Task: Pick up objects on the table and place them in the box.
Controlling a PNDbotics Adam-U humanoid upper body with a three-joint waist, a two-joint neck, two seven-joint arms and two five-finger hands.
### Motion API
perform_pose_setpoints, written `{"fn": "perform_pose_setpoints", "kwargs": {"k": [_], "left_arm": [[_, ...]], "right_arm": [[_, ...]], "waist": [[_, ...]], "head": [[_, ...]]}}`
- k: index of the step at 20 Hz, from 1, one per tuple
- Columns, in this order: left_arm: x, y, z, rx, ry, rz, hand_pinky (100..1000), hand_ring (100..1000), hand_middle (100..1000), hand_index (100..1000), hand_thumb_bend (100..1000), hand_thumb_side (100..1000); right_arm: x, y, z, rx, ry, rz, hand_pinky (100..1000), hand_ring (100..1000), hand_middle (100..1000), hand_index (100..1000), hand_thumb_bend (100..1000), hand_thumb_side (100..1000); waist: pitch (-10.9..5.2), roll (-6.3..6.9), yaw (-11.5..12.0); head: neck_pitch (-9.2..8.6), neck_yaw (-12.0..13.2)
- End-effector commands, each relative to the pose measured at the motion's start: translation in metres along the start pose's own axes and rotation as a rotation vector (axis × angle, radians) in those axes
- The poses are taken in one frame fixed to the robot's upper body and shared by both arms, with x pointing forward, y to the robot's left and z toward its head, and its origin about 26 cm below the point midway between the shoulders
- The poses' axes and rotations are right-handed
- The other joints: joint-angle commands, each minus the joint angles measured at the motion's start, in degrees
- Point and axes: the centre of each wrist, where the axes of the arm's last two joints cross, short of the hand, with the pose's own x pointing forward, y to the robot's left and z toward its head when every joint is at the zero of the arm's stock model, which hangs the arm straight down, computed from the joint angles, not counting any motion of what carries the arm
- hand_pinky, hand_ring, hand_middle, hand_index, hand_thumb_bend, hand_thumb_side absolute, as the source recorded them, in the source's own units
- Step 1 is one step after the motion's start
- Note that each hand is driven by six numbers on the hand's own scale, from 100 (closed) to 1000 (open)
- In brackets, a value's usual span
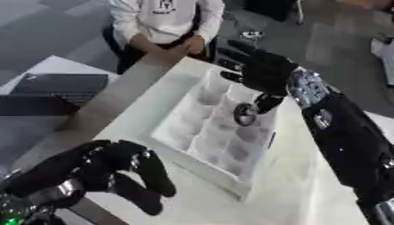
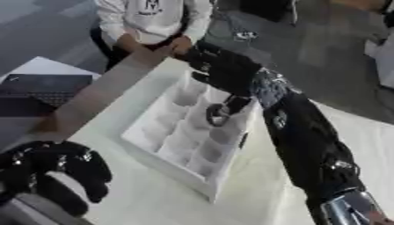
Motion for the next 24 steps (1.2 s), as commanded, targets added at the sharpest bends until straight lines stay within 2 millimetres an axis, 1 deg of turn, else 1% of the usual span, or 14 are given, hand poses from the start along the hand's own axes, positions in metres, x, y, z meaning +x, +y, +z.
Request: {"fn": "perform_pose_setpoints", "kwargs": {"k": [1,3,6,8,10,11,12,14,15,18,20,22,23,24], "left_arm": [[0.004,0.007,-0.003,-0.028,-0.014,-0.015,624,500,714,780,563,694],[0.004,0.006,-0.001,-0.029,-0.008,-0.013,624,499,714,780,563,694],[0.004,0.006,0.000,-0.029,0.000,-0.011,624,499,714,780,562,694],[0.004,0.005,0.001,-0.022,0.001,-0.009,625,500,714,780,562,693],[0.004,0.004,0.002,-0.011,0.007,-0.004,625,500,714,780,562,693],[0.004,0.003,0.003,-0.008,0.011,-0.002,625,500,714,780,562,693],[0.004,0.002,0.004,-0.004,0.015,0.000,625,500,714,781,561,693],[0.005,0.001,0.008,0.005,0.032,0.005,626,501,715,780,562,693],[0.005,0.000,0.010,0.013,0.038,0.007,627,501,715,780,561,693],[0.006,-0.002,0.014,0.032,0.055,0.011,629,503,715,780,562,692],[0.006,-0.003,0.016,0.044,0.062,0.011,631,504,716,780,562,692],[0.007,-0.004,0.017,0.055,0.068,0.012,632,505,716,779,562,693],[0.007,-0.004,0.018,0.055,0.071,0.011,634,506,717,779,562,693],[0.007,-0.004,0.019,0.054,0.072,0.010,636,508,717,779,562,693]], "right_arm": [[-0.021,-0.008,-0.002,-0.111,-0.093,-0.004,1000,1000,868,855,691,883],[-0.019,-0.008,-0.005,-0.097,-0.149,0.000,1000,1000,869,854,689,885],[-0.017,-0.003,-0.002,-0.102,-0.192,-0.053,1000,1000,879,864,644,989],[-0.013,0.006,0.009,-0.127,-0.150,-0.156,1000,996,865,863,574,1000],[-0.006,0.020,0.029,-0.192,-0.051,-0.330,1000,968,858,863,528,1000],[-0.003,0.026,0.038,-0.229,-0.010,-0.409,1000,968,862,863,570,1000],[0.000,0.031,0.046,-0.261,0.026,-0.478,1000,943,849,867,496,1000],[0.018,0.047,0.066,-0.326,0.104,-0.624,943,910,836,864,472,1000],[0.034,0.054,0.073,-0.367,0.160,-0.700,896,884,829,864,442,1000],[0.074,0.062,0.082,-0.500,0.302,-0.871,815,829,811,857,428,1000],[0.091,0.060,0.082,-0.570,0.365,-0.950,713,775,802,860,427,1000],[0.102,0.053,0.078,-0.612,0.379,-1.008,557,726,801,862,404,1000],[0.105,0.046,0.075,-0.635,0.373,-1.033,528,710,798,860,400,1000],[0.105,0.038,0.071,-0.661,0.362,-1.053,537,711,797,857,401,1000]], "waist": [[-1.11,0.54,-0.11],[-1.39,0.47,-0.29],[-1.63,0.55,-0.61],[-1.79,0.79,-0.85],[-2.16,1.19,-1.26],[-2.34,1.33,-1.47],[-2.50,1.52,-1.74],[-3.09,2.05,-2.66],[-3.45,2.44,-3.25],[-4.28,3.52,-4.89],[-4.70,4.16,-5.81],[-5.14,4.90,-6.96],[-5.34,5.23,-7.63],[-5.51,5.56,-8.24]], "head": [[-0.53,0.45],[-0.50,0.78],[-0.48,1.24],[-0.53,1.32],[-0.44,1.45],[-0.36,1.51],[-0.32,1.58],[-0.02,1.81],[0.16,1.82],[0.80,1.90],[1.21,1.98],[1.58,2.20],[1.67,2.33],[1.51,2.46]]}}
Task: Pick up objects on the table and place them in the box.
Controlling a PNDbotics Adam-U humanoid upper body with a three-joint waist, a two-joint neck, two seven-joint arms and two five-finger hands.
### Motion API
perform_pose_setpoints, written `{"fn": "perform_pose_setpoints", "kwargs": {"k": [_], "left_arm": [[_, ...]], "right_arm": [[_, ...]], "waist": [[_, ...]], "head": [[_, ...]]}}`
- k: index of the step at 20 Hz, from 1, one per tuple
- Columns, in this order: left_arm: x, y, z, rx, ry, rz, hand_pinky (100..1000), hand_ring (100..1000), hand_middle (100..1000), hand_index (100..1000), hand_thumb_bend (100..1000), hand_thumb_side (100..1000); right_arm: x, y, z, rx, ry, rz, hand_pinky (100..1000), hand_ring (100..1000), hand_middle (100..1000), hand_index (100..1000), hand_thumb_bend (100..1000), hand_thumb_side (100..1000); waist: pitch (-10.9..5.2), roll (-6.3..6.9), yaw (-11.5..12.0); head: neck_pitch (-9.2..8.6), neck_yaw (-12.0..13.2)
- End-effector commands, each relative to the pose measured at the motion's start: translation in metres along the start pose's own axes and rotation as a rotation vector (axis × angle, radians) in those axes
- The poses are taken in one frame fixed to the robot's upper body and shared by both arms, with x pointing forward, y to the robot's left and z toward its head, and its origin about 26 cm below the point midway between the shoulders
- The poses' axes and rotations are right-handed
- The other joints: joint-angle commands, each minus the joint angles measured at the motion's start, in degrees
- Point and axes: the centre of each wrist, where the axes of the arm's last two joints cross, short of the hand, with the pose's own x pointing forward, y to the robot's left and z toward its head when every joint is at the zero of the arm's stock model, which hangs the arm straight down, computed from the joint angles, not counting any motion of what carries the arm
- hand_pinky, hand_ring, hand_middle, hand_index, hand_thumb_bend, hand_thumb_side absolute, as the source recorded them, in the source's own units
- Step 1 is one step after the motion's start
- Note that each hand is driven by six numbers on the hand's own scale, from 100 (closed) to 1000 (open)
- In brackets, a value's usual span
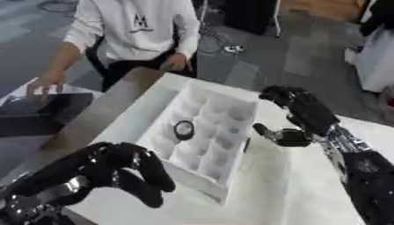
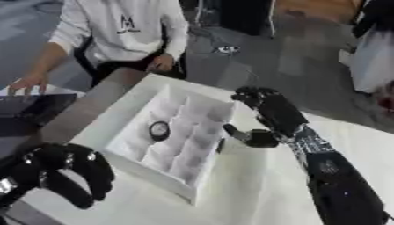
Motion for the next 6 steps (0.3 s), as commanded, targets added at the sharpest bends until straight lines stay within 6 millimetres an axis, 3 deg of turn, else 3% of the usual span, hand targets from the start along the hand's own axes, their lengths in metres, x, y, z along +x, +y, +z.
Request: {"fn": "perform_pose_setpoints", "kwargs": {"k": [1,6], "left_arm": [[0.004,0.008,-0.003,0.001,-0.013,-0.031,637,509,718,778,561,693],[0.003,0.008,-0.005,0.025,-0.028,-0.031,641,513,719,778,563,690]], "right_arm": [[0.020,-0.023,-0.024,-0.336,-0.256,-0.223,537,710,797,857,401,1000],[0.050,-0.062,-0.034,-0.451,-0.355,-0.396,561,705,783,837,365,1000]], "waist": [[-1.54,1.42,-0.92],[-2.47,2.65,-2.79]], "head": [[-0.15,0.88],[-1.95,0.62]]}}
